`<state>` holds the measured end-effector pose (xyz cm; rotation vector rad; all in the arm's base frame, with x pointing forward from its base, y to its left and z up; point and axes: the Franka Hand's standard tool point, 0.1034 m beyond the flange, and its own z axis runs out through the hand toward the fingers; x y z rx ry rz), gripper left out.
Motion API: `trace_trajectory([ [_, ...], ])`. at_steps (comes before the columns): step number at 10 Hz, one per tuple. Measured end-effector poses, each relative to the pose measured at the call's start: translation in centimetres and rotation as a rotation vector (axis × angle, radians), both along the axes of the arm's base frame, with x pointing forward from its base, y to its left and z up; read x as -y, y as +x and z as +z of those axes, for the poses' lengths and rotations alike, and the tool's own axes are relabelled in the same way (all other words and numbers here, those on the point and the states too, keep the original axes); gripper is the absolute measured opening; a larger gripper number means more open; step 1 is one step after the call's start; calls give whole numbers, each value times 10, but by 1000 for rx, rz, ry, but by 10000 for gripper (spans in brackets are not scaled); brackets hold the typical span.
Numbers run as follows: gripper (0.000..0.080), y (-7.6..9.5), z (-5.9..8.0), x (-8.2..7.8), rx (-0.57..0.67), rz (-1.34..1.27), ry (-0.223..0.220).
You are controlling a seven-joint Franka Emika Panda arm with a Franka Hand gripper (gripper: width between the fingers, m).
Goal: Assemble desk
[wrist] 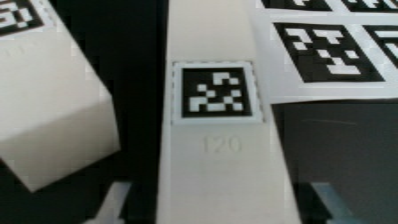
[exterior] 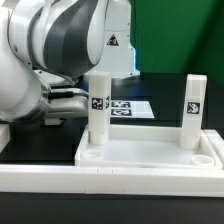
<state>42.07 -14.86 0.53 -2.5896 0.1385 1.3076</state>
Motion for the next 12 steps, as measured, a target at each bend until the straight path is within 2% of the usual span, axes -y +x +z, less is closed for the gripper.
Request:
trace_trajectory([
  [1, 288, 8, 7, 1, 12, 11, 9],
  [3, 289, 37, 35, 4, 77, 47, 45],
  [5, 289, 47, 53, 6, 86, 39, 49],
  [8, 290, 47, 49, 9, 119, 36, 36],
  [9, 290, 52, 48, 12, 152, 39, 24],
  [10, 290, 63, 52, 16, 225, 40, 6],
  [11, 290, 68, 64, 19, 267, 37, -2],
  [12, 290, 84, 75, 22, 361, 54, -23],
])
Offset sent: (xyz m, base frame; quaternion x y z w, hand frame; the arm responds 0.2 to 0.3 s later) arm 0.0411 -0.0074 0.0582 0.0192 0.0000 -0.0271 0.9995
